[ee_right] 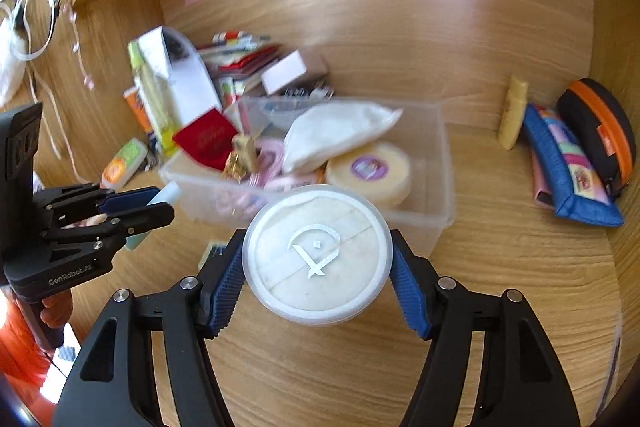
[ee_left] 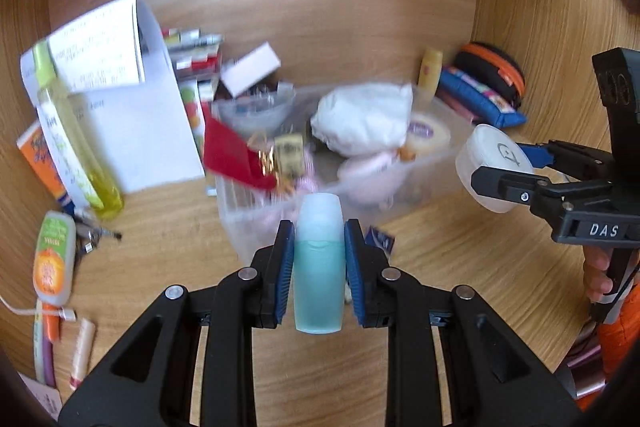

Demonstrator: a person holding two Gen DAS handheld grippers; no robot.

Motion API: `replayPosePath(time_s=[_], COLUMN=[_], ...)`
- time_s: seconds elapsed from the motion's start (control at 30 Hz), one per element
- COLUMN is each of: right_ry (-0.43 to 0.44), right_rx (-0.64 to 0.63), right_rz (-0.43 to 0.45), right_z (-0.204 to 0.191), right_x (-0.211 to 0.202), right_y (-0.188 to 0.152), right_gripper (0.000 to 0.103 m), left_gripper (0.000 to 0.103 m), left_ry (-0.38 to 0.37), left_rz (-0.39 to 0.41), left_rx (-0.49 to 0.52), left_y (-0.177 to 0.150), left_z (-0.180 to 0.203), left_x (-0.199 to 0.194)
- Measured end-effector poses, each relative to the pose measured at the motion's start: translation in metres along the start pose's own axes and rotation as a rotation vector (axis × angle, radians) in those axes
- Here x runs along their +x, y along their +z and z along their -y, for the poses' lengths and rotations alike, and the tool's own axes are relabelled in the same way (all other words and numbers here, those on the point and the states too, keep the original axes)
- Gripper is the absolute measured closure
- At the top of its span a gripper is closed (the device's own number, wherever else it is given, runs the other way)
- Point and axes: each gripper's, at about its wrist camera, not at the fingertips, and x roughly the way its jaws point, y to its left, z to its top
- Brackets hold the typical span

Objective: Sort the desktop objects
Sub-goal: 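Place the teal bottle into the box with the left tool while the right tool places the white tub in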

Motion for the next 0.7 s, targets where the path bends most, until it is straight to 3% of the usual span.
replayPosePath(time_s=[0.33,0.7], right_ry=[-0.005,0.018], right_rx=[0.033,-0.068], right_rz=[0.088,0.053], right_z=[0.005,-0.026], right_x=[-0.003,0.043], right_y=[0.041,0.083], right_gripper=[0.039,0.039], left_gripper=[0.078,0.078], left_ry=[-0.002,-0.04], left_rz=[0.062,0.08], left_rx=[-0.056,-0.144], left_y=[0.034,0.07], left_z=[-0.019,-0.044], left_x=[0.0,0.026])
